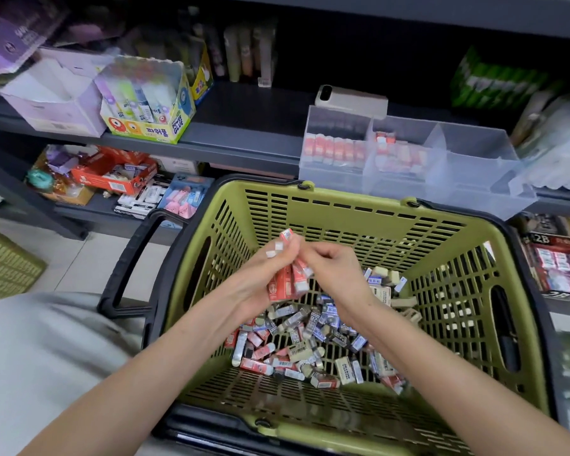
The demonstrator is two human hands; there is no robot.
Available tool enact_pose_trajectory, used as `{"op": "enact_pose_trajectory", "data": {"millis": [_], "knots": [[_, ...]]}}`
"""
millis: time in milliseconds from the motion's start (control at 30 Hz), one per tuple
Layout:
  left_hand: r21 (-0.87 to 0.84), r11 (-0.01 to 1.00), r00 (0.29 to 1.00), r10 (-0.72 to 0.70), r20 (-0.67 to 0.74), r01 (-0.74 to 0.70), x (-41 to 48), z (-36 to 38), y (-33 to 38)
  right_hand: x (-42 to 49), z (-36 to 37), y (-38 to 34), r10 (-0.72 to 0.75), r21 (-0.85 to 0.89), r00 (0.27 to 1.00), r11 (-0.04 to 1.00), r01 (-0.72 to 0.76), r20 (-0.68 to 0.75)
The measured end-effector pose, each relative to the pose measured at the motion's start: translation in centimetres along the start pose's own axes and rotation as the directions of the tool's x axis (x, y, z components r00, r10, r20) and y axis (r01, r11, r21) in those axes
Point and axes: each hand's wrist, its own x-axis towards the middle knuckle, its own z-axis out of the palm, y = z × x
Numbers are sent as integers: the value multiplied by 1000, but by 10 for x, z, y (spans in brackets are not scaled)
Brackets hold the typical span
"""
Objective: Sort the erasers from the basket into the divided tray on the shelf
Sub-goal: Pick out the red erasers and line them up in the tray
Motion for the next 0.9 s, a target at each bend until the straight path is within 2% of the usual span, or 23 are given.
{"op": "enact_pose_trajectory", "data": {"millis": [100,200,300,333,367,400,433,467,500,533,600,767,833,900], "knots": [[-144,989,995,25,-95,-39,3,11,-9,-7,3,5,24,-34,1000,999,-23,18],[-198,980,991,-11,-136,-16,5,16,-13,-10,-8,7,58,79,986,994,-71,159],[-166,985,990,-61,-124,40,3,17,-9,-6,-32,19,124,256,957,947,-193,260],[-143,987,984,-95,-149,74,3,16,-8,-4,-42,27,161,207,947,953,-223,278],[-138,984,973,-139,-184,114,3,15,-8,-3,-50,38,213,37,929,971,-235,301],[-141,979,963,-174,-208,146,3,13,-8,-4,-57,52,289,-222,899,949,-224,329],[-146,975,958,-196,-211,168,3,11,-8,-6,-61,67,381,-484,854,856,-181,355],[-157,972,957,-207,-205,176,4,9,-8,-7,-63,85,461,-673,805,732,-106,374],[-178,969,958,-207,-198,173,6,7,-8,-9,-64,101,518,-782,763,622,-27,386],[-202,965,959,-204,-194,165,7,5,-8,-10,-62,115,557,-834,732,552,26,392],[-225,961,959,-206,-197,160,8,2,-7,-12,-55,135,597,-862,701,504,52,391],[-300,943,958,-210,-196,145,9,0,-4,-15,-45,161,532,-897,744,390,208,404],[-282,948,955,-211,-207,148,8,1,-3,-14,-45,163,532,-907,745,343,245,403],[-271,952,955,-202,-217,139,8,0,-3,-11,-49,161,545,-902,727,349,254,416]]}}
